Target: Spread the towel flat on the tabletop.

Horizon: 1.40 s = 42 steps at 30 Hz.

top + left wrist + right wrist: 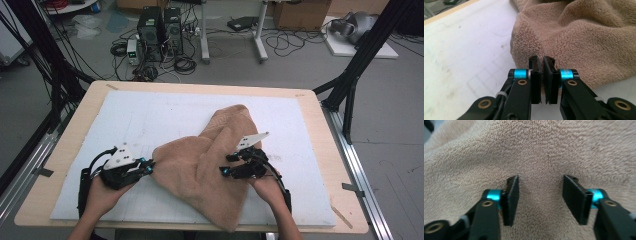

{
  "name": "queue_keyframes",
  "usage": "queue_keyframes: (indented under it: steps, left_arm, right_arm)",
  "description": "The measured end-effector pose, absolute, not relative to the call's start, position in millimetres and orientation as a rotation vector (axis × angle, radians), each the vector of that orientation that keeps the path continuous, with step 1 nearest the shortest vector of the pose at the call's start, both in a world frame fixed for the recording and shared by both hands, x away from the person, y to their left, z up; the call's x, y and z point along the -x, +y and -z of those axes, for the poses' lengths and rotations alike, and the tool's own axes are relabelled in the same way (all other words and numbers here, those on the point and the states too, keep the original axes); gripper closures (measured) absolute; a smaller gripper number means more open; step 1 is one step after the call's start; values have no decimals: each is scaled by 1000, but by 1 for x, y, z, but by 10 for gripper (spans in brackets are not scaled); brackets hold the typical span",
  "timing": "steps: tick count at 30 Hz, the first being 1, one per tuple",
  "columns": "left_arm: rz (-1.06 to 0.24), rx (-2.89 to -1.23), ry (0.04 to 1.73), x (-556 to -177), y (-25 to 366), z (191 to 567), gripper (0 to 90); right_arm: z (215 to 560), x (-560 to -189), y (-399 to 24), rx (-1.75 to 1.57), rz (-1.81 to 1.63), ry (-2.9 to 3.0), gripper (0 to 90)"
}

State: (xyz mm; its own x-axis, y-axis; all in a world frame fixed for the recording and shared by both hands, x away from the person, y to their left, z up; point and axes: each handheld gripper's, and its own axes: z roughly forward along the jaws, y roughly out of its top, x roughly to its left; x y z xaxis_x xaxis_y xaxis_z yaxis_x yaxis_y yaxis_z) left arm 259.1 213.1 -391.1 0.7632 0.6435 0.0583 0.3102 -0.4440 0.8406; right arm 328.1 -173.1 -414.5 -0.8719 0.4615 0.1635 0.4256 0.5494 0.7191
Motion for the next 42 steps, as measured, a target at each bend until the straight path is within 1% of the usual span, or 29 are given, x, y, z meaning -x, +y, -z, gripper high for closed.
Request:
queue_keyframes:
  steps: [1, 3, 6, 8, 9, 11, 15, 20, 22, 23, 24, 27, 30, 36, 40, 42]
  left_arm:
    - [-467, -2057, 722, -255, 217, 393, 849]
    - [-447, -2063, 738, -245, 225, 399, 849]
    - [-435, -2070, 737, -238, 228, 402, 847]
    - [-414, -2079, 730, -236, 230, 405, 830]
    - [-413, -2076, 730, -235, 230, 406, 799]
    - [-422, -2067, 727, -236, 231, 403, 693]
    - [-435, -2040, 697, -244, 229, 383, 594]
    - [-442, -2052, 637, -262, 217, 371, 550]
    - [-419, -2053, 633, -275, 209, 370, 525]
    - [-411, -2060, 617, -286, 200, 371, 521]
    - [-411, -2060, 617, -286, 200, 371, 518]
    - [-403, -2060, 587, -303, 187, 374, 509]
    - [-358, -2052, 587, -320, 176, 380, 497]
    - [-333, -2122, 640, -351, 160, 400, 493]
    - [-286, -2185, 671, -365, 154, 420, 503]
    - [-286, -2199, 679, -367, 154, 422, 504]
  right_arm:
    - [416, -327, -168, -774, -1225, 2743, 512]
    - [419, -326, -161, -729, -1216, 2758, 572]
    - [421, -325, -156, -716, -1208, 2770, 575]
    - [422, -325, -157, -719, -1212, 2777, 574]
    - [421, -325, -160, -727, -1218, 2774, 553]
    - [418, -323, -164, -733, -1213, 2758, 540]
    - [411, -320, -176, -750, -1201, 2728, 524]
    - [404, -322, -192, -793, -1220, 2677, 495]
    - [403, -322, -197, -809, -1228, 2651, 475]
    - [402, -322, -199, -817, -1231, 2644, 467]
    - [402, -322, -201, -831, -1236, 2636, 460]
    - [402, -323, -208, -850, -1236, 2618, 439]
    - [404, -324, -213, -868, -1224, 2605, 425]
    - [409, -325, -218, -884, -1195, 2597, 407]
    - [416, -325, -220, -905, -1190, 2593, 406]
    - [418, -325, -221, -909, -1187, 2590, 406]
